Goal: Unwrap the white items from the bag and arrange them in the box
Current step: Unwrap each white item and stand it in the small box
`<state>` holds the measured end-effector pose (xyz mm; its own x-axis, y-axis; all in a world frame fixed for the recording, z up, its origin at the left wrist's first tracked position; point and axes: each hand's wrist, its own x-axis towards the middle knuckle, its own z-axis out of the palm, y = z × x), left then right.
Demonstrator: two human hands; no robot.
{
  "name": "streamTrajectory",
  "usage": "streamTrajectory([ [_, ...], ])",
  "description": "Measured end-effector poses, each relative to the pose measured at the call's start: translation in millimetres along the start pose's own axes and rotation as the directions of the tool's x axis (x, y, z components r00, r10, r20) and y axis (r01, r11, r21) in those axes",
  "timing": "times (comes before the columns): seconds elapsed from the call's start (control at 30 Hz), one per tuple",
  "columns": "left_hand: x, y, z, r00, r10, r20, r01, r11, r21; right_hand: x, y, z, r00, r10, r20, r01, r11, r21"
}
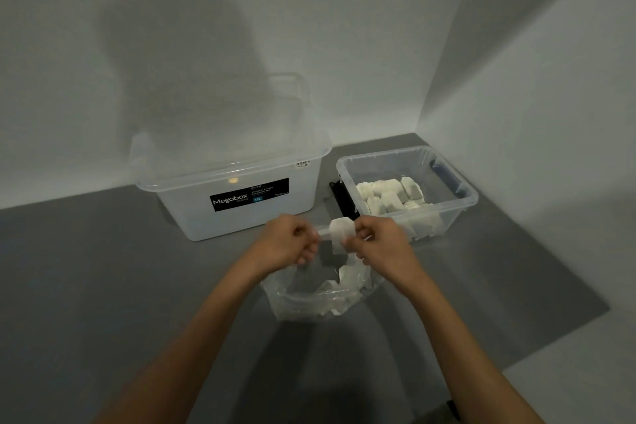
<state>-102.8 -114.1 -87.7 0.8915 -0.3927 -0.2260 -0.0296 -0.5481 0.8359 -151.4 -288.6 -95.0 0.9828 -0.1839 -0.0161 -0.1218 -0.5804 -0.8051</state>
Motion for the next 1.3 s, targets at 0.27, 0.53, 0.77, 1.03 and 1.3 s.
streamTrajectory([
  [0.27,27.3,-35.7,59.7,0.98,-0.057,0.193,-0.059,0.834,0.549,-7.4,6.2,-8.1,0.979,0.174,0.104,-0.203,0.859,0.471],
  [0.53,36.3,-39.3,69.8,0.968,-0.065,0.242,-0.097,0.795,0.599,-10.5,9.1,-14.7,0.944,0.252,0.214,-0.329,0.646,0.689],
  [0.77,34.0,-39.2,68.8,0.969,-0.086,0.231,-0.067,0.811,0.581,-11.5,3.1,-16.3,0.925,0.227,0.306,-0.379,0.476,0.794],
  [1.03,23.8,-24.8,35.0,0.992,0.044,0.115,-0.092,0.888,0.451,-11.5,6.8,-20.7,0.928,0.129,0.349,-0.368,0.463,0.807],
  [1.3,6.4,-1.9,-9.2,0.995,0.097,0.003,-0.095,0.97,0.224,-16.8,4.1,-25.0,0.927,0.039,0.374,-0.356,0.412,0.839],
])
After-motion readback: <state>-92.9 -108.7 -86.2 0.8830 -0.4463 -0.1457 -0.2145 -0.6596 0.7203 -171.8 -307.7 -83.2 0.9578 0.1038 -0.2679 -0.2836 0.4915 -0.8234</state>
